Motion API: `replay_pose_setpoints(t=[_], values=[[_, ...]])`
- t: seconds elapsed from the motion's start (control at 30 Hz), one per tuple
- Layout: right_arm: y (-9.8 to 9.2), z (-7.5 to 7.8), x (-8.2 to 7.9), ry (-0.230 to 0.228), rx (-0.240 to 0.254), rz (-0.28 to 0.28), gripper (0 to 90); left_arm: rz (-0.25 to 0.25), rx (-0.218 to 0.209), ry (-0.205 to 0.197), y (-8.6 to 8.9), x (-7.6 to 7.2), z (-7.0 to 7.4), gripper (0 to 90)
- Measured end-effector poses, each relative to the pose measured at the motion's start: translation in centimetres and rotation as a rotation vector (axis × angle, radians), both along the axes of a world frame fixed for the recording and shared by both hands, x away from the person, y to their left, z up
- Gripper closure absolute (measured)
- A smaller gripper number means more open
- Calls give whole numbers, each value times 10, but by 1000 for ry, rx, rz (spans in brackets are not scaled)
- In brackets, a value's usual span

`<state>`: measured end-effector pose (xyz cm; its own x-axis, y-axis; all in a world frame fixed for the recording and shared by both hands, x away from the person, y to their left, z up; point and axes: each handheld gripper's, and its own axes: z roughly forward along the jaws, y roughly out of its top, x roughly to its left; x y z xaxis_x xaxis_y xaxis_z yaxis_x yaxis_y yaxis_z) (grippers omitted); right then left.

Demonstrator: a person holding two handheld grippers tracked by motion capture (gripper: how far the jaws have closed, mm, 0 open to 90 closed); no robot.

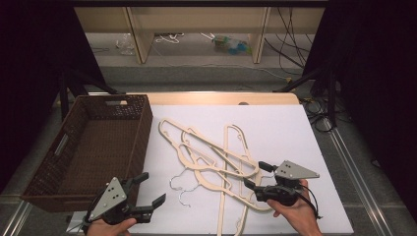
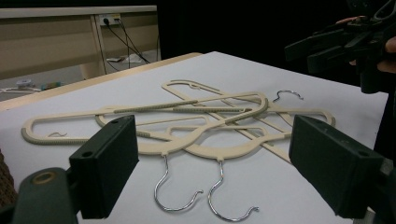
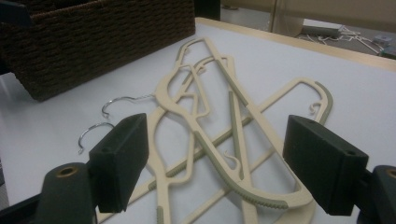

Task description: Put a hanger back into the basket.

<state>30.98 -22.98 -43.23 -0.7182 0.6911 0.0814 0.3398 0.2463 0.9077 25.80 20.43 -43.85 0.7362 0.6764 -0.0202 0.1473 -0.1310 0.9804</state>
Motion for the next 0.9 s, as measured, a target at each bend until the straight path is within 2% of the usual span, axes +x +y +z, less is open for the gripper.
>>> replay_pose_setpoints(t=[0.1, 0.2, 0.23, 0.33, 0.47, 0.5, 0.53, 0.6, 0.67, 0.7, 0.73, 0.87, 0.9], values=[[2, 1, 3, -1, -7, 1, 231, 1, -2, 2, 0, 0, 0, 158], [6, 1, 7, -7, 8, 4, 203, -2, 3, -3, 1, 0, 0, 159], [9, 2, 12, -4, 2, 18, 179, -2, 5, -5, 1, 0, 0, 159], [12, 3, 16, -4, -18, 18, 180, 0, 2, -3, 0, 1, 0, 159], [19, 7, 33, 22, -46, 14, 189, -2, 3, -6, 0, 0, 0, 159], [19, 7, 33, 22, -46, 14, 189, -1, 2, -3, 0, 0, 0, 159], [24, 8, 41, 28, -65, 13, 211, 3, -4, 3, 0, 0, 0, 159], [29, 8, 48, 36, -87, 20, 236, -1, 2, -3, 1, 1, 0, 159], [33, 8, 53, 44, -99, 27, 252, -4, -14, -4, 0, 1, 0, 159], [36, 7, 57, 55, -122, 23, 254, -4, -10, -6, 0, 1, 0, 159], [42, 6, 64, 73, -139, 46, 287, -2, 6, -4, 1, 0, 0, 159], [51, 3, 73, 86, -164, 62, 339, 5, -13, 10, 0, 0, 0, 159], [56, 1, 78, 100, -184, 69, 355, -7, -14, -7, 0, 1, 0, 160]])
